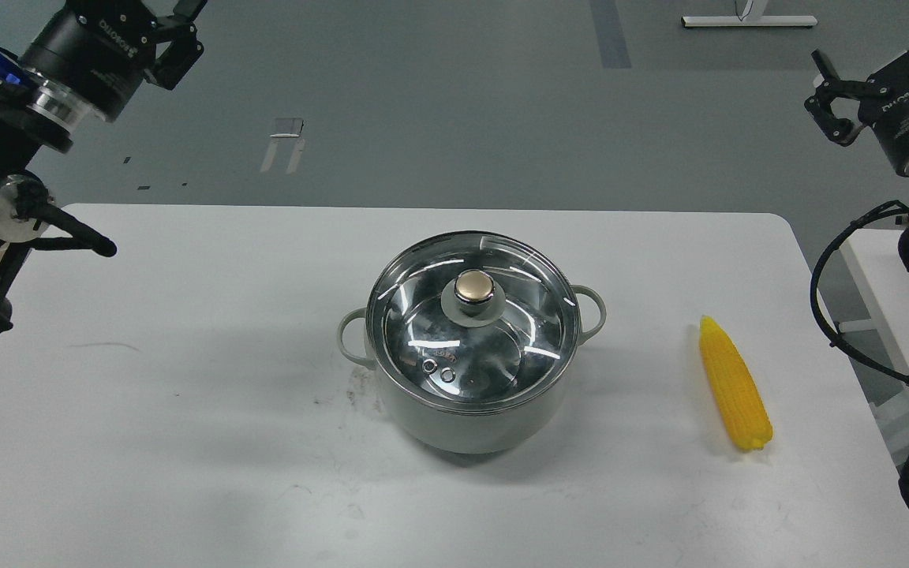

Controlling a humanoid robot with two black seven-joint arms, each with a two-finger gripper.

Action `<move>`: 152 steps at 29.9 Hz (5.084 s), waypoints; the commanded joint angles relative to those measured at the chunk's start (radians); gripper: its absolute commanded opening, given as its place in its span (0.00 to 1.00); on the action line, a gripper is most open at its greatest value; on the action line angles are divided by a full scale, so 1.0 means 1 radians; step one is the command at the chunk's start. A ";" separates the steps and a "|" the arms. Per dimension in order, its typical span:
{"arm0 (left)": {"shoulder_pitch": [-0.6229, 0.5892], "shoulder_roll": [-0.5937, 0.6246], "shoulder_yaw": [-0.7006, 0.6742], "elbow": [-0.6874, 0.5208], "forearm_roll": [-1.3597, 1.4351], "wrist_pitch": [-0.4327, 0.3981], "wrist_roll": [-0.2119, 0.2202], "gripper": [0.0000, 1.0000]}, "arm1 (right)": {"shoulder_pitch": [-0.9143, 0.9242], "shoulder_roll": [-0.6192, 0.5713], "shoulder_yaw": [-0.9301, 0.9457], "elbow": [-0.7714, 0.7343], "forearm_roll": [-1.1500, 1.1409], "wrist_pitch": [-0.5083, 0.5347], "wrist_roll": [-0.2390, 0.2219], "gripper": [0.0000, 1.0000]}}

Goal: Open pot and put corn in
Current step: 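Raise the left arm and swing the left gripper toward the pot lid, then reach the left gripper over the pot and close it on the lid knob, then lift the glass lid off the pot with the left gripper, then lower the lid onto the table beside the pot and release it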

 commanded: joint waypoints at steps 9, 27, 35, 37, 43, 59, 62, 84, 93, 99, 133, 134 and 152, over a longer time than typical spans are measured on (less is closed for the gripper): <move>0.001 -0.009 0.093 -0.463 0.982 0.064 -0.017 0.92 | -0.010 -0.004 0.002 0.003 0.024 0.000 0.006 1.00; 0.004 -0.178 0.417 -0.367 1.441 0.292 -0.072 0.87 | -0.047 -0.004 0.009 0.052 0.024 0.000 0.009 1.00; 0.015 -0.210 0.484 -0.317 1.441 0.297 -0.071 0.81 | -0.058 -0.002 0.011 0.052 0.024 0.000 0.009 1.00; 0.021 -0.210 0.484 -0.313 1.441 0.298 -0.071 0.81 | -0.059 0.000 0.011 0.052 0.024 0.000 0.011 1.00; 0.050 -0.209 0.484 -0.293 1.441 0.332 -0.071 0.75 | -0.063 0.007 0.011 0.052 0.024 0.000 0.011 1.00; 0.069 -0.207 0.481 -0.242 1.441 0.375 -0.075 0.43 | -0.063 0.009 0.011 0.054 0.024 0.000 0.011 1.00; 0.075 -0.207 0.481 -0.242 1.441 0.375 -0.077 0.37 | -0.064 0.007 0.011 0.058 0.024 0.000 0.011 1.00; 0.107 0.123 0.276 -0.443 1.354 0.384 -0.083 0.19 | -0.085 -0.002 0.011 0.077 0.024 0.000 0.011 1.00; 0.323 0.403 0.265 -0.337 1.077 0.547 -0.086 0.19 | -0.107 -0.002 0.012 0.083 0.024 0.000 0.011 1.00; 0.431 0.394 0.276 -0.130 1.065 0.571 -0.107 0.19 | -0.109 0.006 0.012 0.081 0.024 0.000 0.011 1.00; 0.497 0.181 0.368 0.175 1.054 0.677 -0.107 0.67 | -0.194 0.007 0.002 0.155 0.024 0.000 0.011 1.00; 0.497 0.181 0.369 0.175 1.054 0.676 -0.107 0.68 | -0.194 0.007 0.002 0.158 0.024 0.000 0.011 1.00; 0.203 0.162 0.349 0.155 0.546 0.641 -0.107 0.96 | -0.210 -0.158 -0.118 0.238 -0.042 0.000 0.009 1.00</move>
